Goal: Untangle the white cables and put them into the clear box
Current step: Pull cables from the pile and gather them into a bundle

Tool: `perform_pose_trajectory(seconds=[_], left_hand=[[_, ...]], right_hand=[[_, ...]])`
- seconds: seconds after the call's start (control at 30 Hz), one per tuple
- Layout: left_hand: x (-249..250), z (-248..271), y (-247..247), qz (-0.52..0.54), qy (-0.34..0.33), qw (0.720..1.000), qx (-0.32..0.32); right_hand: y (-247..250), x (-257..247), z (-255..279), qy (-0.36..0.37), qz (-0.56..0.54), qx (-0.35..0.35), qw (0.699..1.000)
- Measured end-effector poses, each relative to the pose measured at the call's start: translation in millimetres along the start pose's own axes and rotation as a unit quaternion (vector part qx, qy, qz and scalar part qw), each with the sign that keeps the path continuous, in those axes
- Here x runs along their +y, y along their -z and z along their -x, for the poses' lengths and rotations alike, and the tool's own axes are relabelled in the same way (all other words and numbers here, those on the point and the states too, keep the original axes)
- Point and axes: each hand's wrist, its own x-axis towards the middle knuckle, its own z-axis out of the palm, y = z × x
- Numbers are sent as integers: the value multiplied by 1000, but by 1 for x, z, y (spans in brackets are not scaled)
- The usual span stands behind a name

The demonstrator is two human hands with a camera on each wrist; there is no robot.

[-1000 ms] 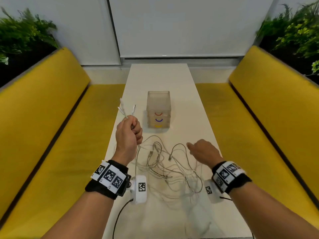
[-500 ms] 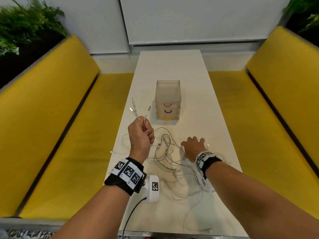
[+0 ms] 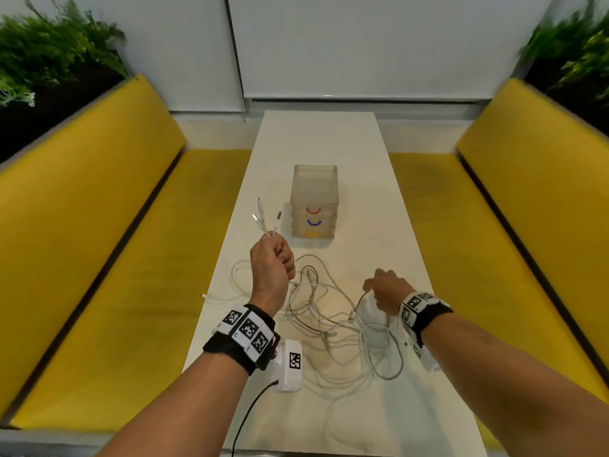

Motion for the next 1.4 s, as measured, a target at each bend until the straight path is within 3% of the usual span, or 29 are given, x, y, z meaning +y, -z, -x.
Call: perform_pose_trajectory(seconds=[0.13, 0.3, 0.37, 0.5, 0.57, 0.7, 0.83, 1.03, 1.17, 1.3, 1.4], left_hand=[[0, 7, 0, -13, -3, 1000, -4], [5, 7, 3, -26, -5, 1000, 9], [7, 6, 4, -41, -12, 999, 9], [10, 7, -7, -71, -5, 997, -22], [11, 11, -16, -65, 7, 997, -43], [11, 21, -34, -80, 1, 991, -109], [10, 25, -44, -120, -11, 988, -94], [18, 21, -41, -99, -76, 991, -42], [35, 16, -35, -34, -83, 995, -35], [64, 9, -27, 19, -92, 996, -9], [84, 4, -22, 67, -109, 992, 11]], right_hand=[[-11, -18, 5, 10, 32, 28, 999], [31, -19, 12, -5, -171, 59, 984], [60, -21, 24, 20, -313, 95, 945], [111, -48, 71, 97, -541, 170, 818], [122, -69, 89, 129, -578, 161, 789], [124, -103, 104, 194, -588, 172, 766], [116, -116, 106, 192, -543, 206, 791], [111, -96, 96, 132, -450, 181, 864], [71, -62, 81, 80, -437, 145, 884], [15, -21, 74, -14, -458, 110, 882], [-11, -1, 75, -42, -446, 91, 890]])
